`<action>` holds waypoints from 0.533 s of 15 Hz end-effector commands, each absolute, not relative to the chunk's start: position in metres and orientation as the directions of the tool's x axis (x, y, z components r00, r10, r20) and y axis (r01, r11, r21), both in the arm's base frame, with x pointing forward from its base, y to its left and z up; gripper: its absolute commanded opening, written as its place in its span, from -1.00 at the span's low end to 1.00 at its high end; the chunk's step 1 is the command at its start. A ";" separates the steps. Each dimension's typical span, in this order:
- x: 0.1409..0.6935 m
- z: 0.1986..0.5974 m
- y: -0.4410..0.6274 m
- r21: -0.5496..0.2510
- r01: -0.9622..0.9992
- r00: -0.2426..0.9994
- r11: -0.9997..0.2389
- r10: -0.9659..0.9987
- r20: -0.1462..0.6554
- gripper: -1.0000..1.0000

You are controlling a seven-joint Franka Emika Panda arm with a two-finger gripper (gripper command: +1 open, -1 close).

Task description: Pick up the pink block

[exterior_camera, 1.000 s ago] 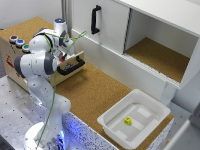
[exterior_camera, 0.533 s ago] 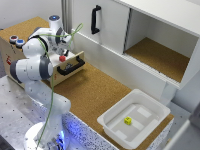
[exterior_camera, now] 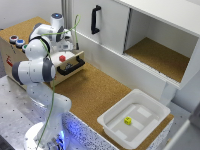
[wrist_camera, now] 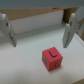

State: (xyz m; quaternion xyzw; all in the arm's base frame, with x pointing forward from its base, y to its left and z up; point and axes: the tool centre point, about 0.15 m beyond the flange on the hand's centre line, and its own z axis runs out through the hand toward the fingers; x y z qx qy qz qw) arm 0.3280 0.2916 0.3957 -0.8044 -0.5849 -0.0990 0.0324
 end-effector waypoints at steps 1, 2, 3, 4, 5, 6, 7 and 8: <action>0.351 0.380 0.293 0.072 0.996 -0.062 0.055 0.993 0.104 1.00; 0.352 0.375 0.293 0.063 0.993 -0.111 0.105 0.988 0.106 1.00; 0.352 0.368 0.294 0.063 0.984 -0.171 0.165 0.981 0.097 1.00; 0.353 0.362 0.295 0.065 0.974 -0.224 0.218 0.970 0.096 1.00; 0.357 0.356 0.297 0.057 0.969 -0.245 0.240 0.965 0.098 1.00; 0.362 0.349 0.300 0.059 0.963 -0.266 0.262 0.959 0.097 1.00; 0.367 0.343 0.303 0.058 0.960 -0.279 0.275 0.955 0.103 1.00; 0.372 0.337 0.306 0.055 0.959 -0.282 0.278 0.954 0.100 1.00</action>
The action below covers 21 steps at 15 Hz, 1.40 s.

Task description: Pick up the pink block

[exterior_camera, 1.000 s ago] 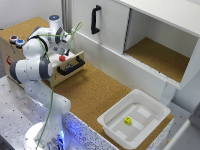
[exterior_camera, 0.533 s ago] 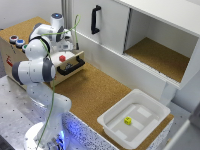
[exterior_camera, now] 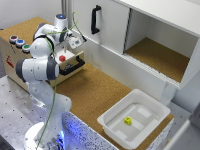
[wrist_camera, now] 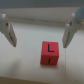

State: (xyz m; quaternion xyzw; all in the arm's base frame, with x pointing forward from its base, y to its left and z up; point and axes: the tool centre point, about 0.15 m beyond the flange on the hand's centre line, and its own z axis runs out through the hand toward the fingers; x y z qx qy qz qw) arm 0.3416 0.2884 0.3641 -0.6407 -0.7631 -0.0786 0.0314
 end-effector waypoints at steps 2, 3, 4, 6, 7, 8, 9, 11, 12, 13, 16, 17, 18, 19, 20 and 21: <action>0.375 0.326 0.308 0.044 0.953 -0.302 0.300 0.950 0.082 1.00; 0.376 0.321 0.309 0.041 0.952 -0.307 0.305 0.949 0.069 1.00; 0.375 0.318 0.308 0.038 0.949 -0.314 0.312 0.948 0.055 1.00; 0.373 0.318 0.307 0.051 0.944 -0.328 0.326 0.944 0.037 -1.00; 0.373 0.319 0.307 0.063 0.944 -0.327 0.325 0.945 0.026 -1.00; 0.372 0.320 0.306 0.062 0.946 -0.321 0.319 0.946 0.032 -1.00; 0.371 0.321 0.306 0.072 0.947 -0.317 0.314 0.948 0.030 -1.00; 0.369 0.324 0.309 0.091 0.950 -0.304 0.300 0.952 0.038 -1.00; 0.367 0.326 0.310 0.100 0.951 -0.298 0.293 0.954 0.042 -1.00; 0.366 0.327 0.311 0.107 0.951 -0.296 0.290 0.954 0.040 -1.00; 0.365 0.338 0.316 0.133 0.953 -0.279 0.271 0.959 0.047 -1.00; 0.366 0.344 0.318 0.146 0.953 -0.274 0.264 0.960 0.050 -1.00; 0.366 0.349 0.320 0.155 0.952 -0.274 0.263 0.960 0.052 -1.00; 0.366 0.355 0.323 0.163 0.951 -0.274 0.262 0.960 0.055 -1.00; 0.365 0.360 0.327 0.173 0.948 -0.280 0.268 0.959 0.050 -1.00; 0.363 0.369 0.331 0.179 0.944 -0.290 0.277 0.956 0.049 -1.00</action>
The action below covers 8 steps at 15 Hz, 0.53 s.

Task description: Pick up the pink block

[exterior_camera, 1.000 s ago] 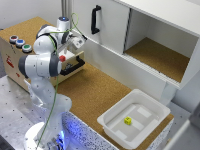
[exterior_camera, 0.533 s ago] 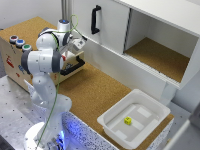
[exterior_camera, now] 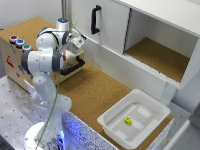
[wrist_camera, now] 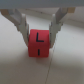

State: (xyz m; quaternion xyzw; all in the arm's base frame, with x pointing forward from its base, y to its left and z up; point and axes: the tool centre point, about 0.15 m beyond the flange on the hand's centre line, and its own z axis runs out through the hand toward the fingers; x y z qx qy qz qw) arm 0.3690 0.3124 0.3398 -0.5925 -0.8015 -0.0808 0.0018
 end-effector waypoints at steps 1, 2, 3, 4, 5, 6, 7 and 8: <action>0.356 0.383 0.339 0.191 0.935 -0.311 0.299 0.950 0.037 -1.00; 0.350 0.397 0.344 0.194 0.929 -0.328 0.316 0.944 0.037 -1.00; 0.337 0.420 0.353 0.183 0.916 -0.374 0.357 0.924 0.073 -1.00; 0.333 0.430 0.358 0.190 0.912 -0.383 0.363 0.920 0.079 -1.00; 0.324 0.441 0.366 0.212 0.895 -0.413 0.392 0.909 0.063 -1.00; 0.318 0.449 0.372 0.227 0.885 -0.428 0.406 0.902 0.055 -1.00; 0.310 0.460 0.381 0.232 0.876 -0.447 0.423 0.892 0.064 -1.00; 0.304 0.469 0.387 0.240 0.867 -0.464 0.437 0.883 0.067 -1.00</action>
